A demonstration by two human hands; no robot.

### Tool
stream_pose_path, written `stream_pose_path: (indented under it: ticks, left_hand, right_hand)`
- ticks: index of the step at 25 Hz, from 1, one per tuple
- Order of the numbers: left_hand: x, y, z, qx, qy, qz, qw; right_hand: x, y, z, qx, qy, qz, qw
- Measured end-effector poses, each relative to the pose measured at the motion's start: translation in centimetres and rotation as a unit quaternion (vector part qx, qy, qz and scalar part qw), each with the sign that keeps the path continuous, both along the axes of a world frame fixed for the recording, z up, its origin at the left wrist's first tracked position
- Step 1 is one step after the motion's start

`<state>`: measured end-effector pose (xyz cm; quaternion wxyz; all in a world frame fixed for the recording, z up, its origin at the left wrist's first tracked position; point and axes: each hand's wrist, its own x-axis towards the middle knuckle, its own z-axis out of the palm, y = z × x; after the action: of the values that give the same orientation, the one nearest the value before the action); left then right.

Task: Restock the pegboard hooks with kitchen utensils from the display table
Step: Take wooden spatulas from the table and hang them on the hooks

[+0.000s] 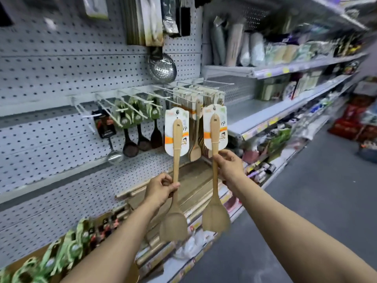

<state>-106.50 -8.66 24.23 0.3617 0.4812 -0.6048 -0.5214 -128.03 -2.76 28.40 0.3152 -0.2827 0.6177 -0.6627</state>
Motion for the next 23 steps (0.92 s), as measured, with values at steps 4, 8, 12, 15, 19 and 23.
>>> stream_pose_path:
  ticks: [4, 8, 12, 15, 19, 23]
  left_hand:
    - [-6.3, -3.3, -1.3, -0.002, -0.021, 0.039, 0.999]
    - [-13.4, -5.1, -1.8, -0.005, -0.018, 0.092, 0.996]
    - [-19.0, -5.7, -1.9, 0.021, -0.008, 0.156, 0.987]
    - [-21.6, -6.6, -1.5, 0.024, -0.008, 0.187, 0.982]
    - [-23.5, -8.4, -1.7, 0.027, -0.020, 0.213, 0.977]
    - [-24.6, -10.3, -2.3, 0.021, -0.018, 0.216, 0.976]
  right_hand:
    - [-7.6, -7.1, -1.2, 0.014, -0.012, 0.058, 0.998]
    - [-14.8, -12.7, -1.6, 0.022, -0.014, 0.127, 0.992]
    - [-19.5, -17.1, -0.5, 0.031, -0.006, 0.197, 0.980]
    - [-21.0, -19.7, 0.0, 0.021, -0.008, 0.241, 0.970]
    - [-22.2, -21.8, -1.1, 0.020, -0.011, 0.287, 0.958]
    - [-23.3, -23.2, -2.9, 0.004, -0.014, 0.314, 0.949]
